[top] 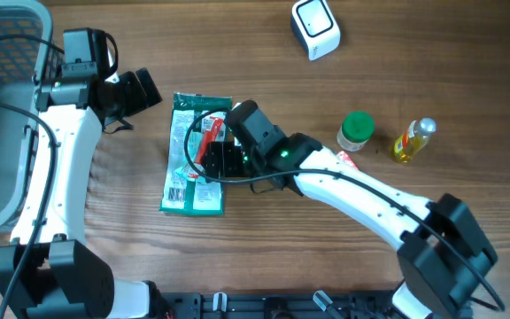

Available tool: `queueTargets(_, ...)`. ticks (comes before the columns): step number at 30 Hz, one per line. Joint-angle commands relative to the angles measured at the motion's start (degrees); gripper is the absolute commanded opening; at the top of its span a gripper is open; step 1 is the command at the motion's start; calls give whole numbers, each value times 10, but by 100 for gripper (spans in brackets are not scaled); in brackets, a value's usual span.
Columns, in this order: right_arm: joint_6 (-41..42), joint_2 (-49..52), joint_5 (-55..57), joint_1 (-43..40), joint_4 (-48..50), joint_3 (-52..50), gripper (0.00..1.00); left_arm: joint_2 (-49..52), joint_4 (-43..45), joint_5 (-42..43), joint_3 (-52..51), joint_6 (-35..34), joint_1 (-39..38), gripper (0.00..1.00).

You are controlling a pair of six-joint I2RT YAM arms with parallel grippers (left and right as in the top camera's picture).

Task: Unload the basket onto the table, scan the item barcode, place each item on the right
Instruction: 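Lower the right gripper onto the red tube lying on the gloves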

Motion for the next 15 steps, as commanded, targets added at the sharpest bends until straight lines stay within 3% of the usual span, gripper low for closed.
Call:
queueTargets(1,0,18,12,0,4,2,89,-5,1,4,6,1,2,100)
queueTargets(7,2,23,12,0,10,2,87,-5,1,4,6,1,2,100)
queueTargets(15,50,67,11,0,66,2,75,-5,1,4,6,1,2,100)
